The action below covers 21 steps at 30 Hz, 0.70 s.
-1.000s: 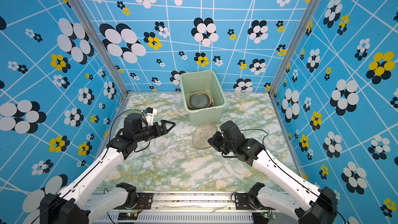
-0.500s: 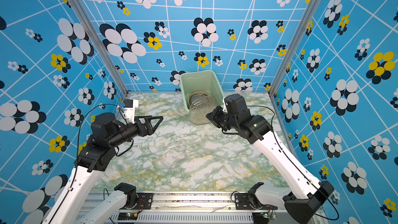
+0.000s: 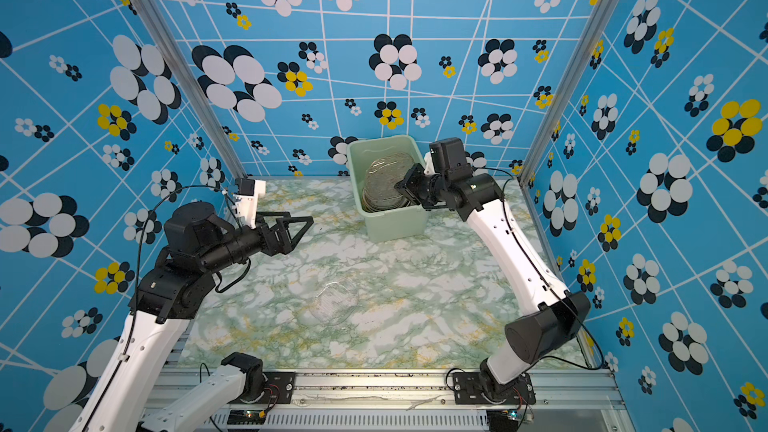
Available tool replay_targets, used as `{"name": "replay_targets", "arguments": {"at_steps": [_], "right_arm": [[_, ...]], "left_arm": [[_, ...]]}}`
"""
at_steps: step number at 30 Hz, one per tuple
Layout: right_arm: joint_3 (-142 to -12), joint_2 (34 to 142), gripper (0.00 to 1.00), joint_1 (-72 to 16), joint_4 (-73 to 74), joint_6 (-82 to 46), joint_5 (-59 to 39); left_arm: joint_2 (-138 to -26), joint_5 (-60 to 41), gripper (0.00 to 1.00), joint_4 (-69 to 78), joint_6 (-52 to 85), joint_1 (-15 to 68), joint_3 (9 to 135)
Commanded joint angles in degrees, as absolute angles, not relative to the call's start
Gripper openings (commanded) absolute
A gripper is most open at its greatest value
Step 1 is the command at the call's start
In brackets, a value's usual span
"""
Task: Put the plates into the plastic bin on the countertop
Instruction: 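Lower the amber-tinted plate into the bin against the stacked plates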
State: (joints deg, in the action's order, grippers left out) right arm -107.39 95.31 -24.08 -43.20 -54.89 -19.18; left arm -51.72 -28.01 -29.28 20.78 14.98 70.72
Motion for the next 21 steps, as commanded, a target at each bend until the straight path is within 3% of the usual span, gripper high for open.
{"name": "replay_targets", "arguments": {"at_steps": [1,11,21], "right_arm": [[-116.65,102.91,0.00,-22.14,-50.21,-47.75,-21.17],[-161.21,135.96,0.00,-16.93,-72.02,-39.48,-22.84],[-151.73,140.68,0.00,-16.03,-59.69,-43.91,-28.14]], "left_arm": [[-52.77,-29.07,0.99,-31.42,17.45,15.37,72.51],[-58.44,-25.79,0.99,-29.74,15.80,19.48,72.66],[-67.25,-23.53,0.99,-26.82,15.03,23.19,75.18]]}}
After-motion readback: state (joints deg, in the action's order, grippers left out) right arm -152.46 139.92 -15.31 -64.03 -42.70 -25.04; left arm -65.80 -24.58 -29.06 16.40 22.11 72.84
